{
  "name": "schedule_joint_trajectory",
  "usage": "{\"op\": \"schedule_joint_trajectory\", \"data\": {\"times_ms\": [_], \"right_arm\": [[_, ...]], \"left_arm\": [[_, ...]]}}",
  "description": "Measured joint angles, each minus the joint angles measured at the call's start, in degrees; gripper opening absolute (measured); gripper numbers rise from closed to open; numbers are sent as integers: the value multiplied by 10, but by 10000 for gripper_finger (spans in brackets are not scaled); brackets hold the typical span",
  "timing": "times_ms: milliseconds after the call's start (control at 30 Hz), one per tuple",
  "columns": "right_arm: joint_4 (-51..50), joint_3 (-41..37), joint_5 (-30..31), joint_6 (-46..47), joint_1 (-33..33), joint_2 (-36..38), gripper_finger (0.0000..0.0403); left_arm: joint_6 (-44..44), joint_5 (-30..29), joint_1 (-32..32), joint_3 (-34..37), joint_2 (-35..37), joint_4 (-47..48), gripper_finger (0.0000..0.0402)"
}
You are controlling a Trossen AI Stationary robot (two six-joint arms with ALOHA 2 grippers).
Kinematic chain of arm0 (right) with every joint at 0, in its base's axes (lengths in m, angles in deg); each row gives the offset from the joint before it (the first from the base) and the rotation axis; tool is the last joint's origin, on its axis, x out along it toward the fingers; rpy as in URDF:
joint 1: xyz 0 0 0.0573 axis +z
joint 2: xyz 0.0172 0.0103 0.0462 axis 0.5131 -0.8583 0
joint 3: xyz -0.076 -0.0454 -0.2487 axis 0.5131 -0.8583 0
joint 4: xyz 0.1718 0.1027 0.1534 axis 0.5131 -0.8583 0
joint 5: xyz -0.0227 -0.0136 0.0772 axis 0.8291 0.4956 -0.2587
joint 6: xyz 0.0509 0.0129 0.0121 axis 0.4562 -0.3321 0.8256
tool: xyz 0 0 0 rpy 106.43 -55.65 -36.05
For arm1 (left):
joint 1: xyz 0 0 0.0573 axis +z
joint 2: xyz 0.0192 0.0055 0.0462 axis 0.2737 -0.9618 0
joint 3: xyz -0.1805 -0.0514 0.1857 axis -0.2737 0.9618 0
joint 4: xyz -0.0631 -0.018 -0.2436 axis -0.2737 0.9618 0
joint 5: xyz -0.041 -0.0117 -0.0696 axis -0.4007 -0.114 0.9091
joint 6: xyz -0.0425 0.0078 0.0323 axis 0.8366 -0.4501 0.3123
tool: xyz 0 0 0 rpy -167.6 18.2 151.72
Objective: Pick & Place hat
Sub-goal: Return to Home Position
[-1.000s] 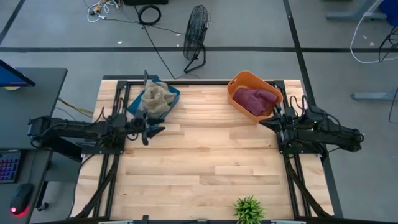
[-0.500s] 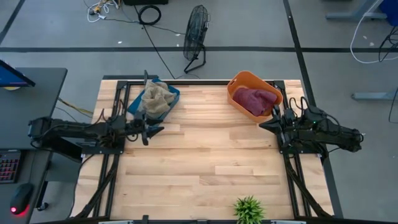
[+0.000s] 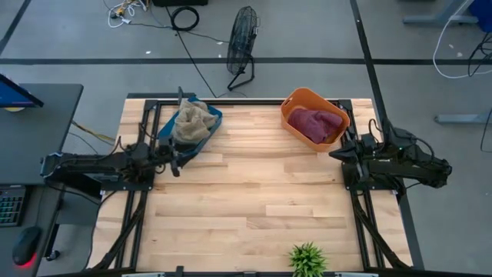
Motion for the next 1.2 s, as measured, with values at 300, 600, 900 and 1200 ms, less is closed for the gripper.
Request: {"op": "schedule_joint_trajectory", "data": {"times_ms": [300, 600, 900, 1200], "right_arm": [[31, -15, 0, 0, 0, 0, 2], [222, -140, -1, 24, 0, 0, 2], [354, -247, 1, 78, 0, 0, 2], [303, -245, 33, 81, 0, 0, 8]], "left_arm": [[0, -30, 0, 0, 26, 26, 224], [4, -30, 0, 0, 25, 25, 224], [-24, -31, 0, 0, 25, 26, 224], [20, -27, 0, 1, 25, 24, 224]]}}
